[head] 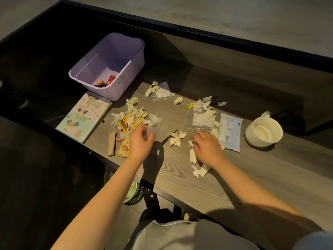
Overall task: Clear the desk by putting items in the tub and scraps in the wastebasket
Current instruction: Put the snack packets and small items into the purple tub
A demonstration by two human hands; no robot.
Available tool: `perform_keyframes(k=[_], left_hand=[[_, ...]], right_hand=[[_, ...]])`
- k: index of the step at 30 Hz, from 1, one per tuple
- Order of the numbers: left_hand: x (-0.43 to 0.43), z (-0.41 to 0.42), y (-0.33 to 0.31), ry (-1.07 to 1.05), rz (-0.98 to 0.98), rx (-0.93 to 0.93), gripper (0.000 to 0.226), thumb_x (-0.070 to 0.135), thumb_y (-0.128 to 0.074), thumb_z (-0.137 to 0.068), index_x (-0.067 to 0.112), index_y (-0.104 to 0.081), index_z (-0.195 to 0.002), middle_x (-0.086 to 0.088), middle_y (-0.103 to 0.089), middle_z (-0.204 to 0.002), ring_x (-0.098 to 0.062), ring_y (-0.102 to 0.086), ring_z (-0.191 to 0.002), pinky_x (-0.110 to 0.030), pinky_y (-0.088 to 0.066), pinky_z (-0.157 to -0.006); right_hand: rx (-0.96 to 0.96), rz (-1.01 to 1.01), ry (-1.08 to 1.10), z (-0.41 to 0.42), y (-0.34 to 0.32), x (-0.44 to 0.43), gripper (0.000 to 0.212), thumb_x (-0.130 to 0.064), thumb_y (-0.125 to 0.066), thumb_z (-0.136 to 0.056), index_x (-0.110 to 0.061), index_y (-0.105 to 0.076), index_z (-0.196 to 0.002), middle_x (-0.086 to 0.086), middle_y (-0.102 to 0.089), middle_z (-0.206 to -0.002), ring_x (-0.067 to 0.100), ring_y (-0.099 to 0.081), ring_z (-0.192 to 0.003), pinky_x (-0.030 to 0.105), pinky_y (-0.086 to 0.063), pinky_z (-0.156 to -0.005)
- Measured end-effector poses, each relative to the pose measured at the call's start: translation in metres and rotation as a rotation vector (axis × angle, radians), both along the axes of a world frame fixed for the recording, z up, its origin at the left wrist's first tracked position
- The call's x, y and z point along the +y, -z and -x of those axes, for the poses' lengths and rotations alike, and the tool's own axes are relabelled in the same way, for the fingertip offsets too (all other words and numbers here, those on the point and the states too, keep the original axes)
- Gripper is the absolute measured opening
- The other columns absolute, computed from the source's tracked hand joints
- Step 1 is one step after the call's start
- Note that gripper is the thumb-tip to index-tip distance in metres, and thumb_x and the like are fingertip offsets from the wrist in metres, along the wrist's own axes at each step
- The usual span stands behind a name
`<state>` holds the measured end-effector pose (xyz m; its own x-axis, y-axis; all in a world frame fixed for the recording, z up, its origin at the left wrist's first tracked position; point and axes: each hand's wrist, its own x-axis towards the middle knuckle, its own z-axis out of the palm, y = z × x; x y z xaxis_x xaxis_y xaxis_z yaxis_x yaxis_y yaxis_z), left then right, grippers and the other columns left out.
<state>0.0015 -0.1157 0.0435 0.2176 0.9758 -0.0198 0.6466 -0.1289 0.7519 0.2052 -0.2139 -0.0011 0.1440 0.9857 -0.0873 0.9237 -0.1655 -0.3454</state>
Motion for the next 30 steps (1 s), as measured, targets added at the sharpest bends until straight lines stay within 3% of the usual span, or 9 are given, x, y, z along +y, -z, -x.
perform_keyframes(k=[2, 5, 8, 14, 18, 23, 26, 30], left_hand=[[-0.004, -0.004, -0.001, 0.002, 0.011, -0.011, 0.011, 0.009, -0.06, -0.086, 0.012, -0.049, -0.084, 0.008, -0.042, -0.069, -0.01, -0.04, -0.064, -0.019, -0.033, -0.057], [-0.009, -0.008, -0.002, 0.012, 0.023, -0.018, 0.009, 0.009, -0.059, -0.086, 0.011, -0.05, -0.085, -0.001, -0.049, -0.075, -0.017, -0.045, -0.069, -0.029, -0.036, -0.06], [-0.014, -0.008, 0.0, -0.003, 0.039, -0.022, 0.01, 0.008, -0.059, -0.086, 0.009, -0.049, -0.083, 0.002, -0.046, -0.07, -0.018, -0.044, -0.068, -0.029, -0.036, -0.058], [-0.02, -0.009, 0.001, -0.057, 0.048, 0.011, 0.016, 0.008, -0.059, -0.087, 0.009, -0.045, -0.079, 0.005, -0.04, -0.065, -0.006, -0.036, -0.059, -0.021, -0.031, -0.055], [-0.021, -0.009, 0.0, -0.085, 0.03, 0.044, 0.011, 0.014, -0.06, -0.087, 0.005, -0.056, -0.087, -0.004, -0.052, -0.077, -0.019, -0.046, -0.072, -0.029, -0.032, -0.058], [-0.02, -0.004, -0.005, -0.113, -0.022, 0.037, 0.009, 0.017, -0.061, -0.087, 0.009, -0.058, -0.088, 0.002, -0.048, -0.071, -0.011, -0.041, -0.063, -0.02, -0.033, -0.055], [-0.017, 0.001, -0.008, -0.128, -0.018, 0.009, 0.007, 0.018, -0.06, -0.088, 0.013, -0.056, -0.085, 0.008, -0.046, -0.067, -0.005, -0.04, -0.059, -0.019, -0.031, -0.053], [-0.006, 0.008, -0.014, -0.127, -0.01, -0.082, 0.007, 0.016, -0.059, -0.088, 0.012, -0.057, -0.084, 0.003, -0.049, -0.071, -0.012, -0.043, -0.066, -0.019, -0.033, -0.055]], right_hand=[[-0.085, 0.122, -0.053, -0.013, -0.007, -0.005, 0.04, -0.017, -0.052, -0.086, -0.015, -0.052, -0.126, 0.006, -0.049, -0.127, 0.025, -0.041, -0.117, 0.033, -0.034, -0.091], [-0.171, 0.302, -0.148, -0.019, -0.011, -0.01, 0.06, -0.023, -0.061, -0.08, -0.021, -0.042, -0.137, 0.004, -0.042, -0.13, 0.023, -0.036, -0.121, 0.034, -0.033, -0.093], [-0.224, 0.363, -0.192, -0.02, -0.011, -0.004, 0.063, -0.023, -0.063, -0.079, -0.02, -0.042, -0.138, 0.005, -0.041, -0.132, 0.024, -0.035, -0.122, 0.035, -0.035, -0.094], [-0.305, 0.255, -0.15, -0.02, -0.008, 0.007, 0.053, -0.02, -0.061, -0.084, -0.016, -0.043, -0.134, 0.007, -0.041, -0.136, 0.026, -0.034, -0.128, 0.039, -0.032, -0.1], [-0.328, 0.075, -0.11, -0.015, -0.007, 0.009, 0.045, -0.008, -0.059, -0.083, -0.015, -0.048, -0.126, 0.009, -0.047, -0.131, 0.029, -0.039, -0.124, 0.041, -0.031, -0.101], [-0.238, 0.039, -0.099, -0.013, -0.005, 0.009, 0.031, -0.018, -0.062, -0.083, -0.017, -0.05, -0.112, 0.006, -0.065, -0.112, 0.027, -0.05, -0.109, 0.035, -0.03, -0.096], [-0.101, 0.026, -0.055, -0.015, -0.013, 0.012, 0.033, -0.022, -0.059, -0.087, -0.021, -0.05, -0.118, 0.004, -0.064, -0.112, 0.026, -0.054, -0.105, 0.033, -0.032, -0.092], [0.09, -0.008, 0.022, -0.007, -0.036, 0.024, 0.039, -0.027, -0.061, -0.089, -0.025, -0.048, -0.125, 0.003, -0.063, -0.115, 0.025, -0.058, -0.101, 0.034, -0.045, -0.081]])
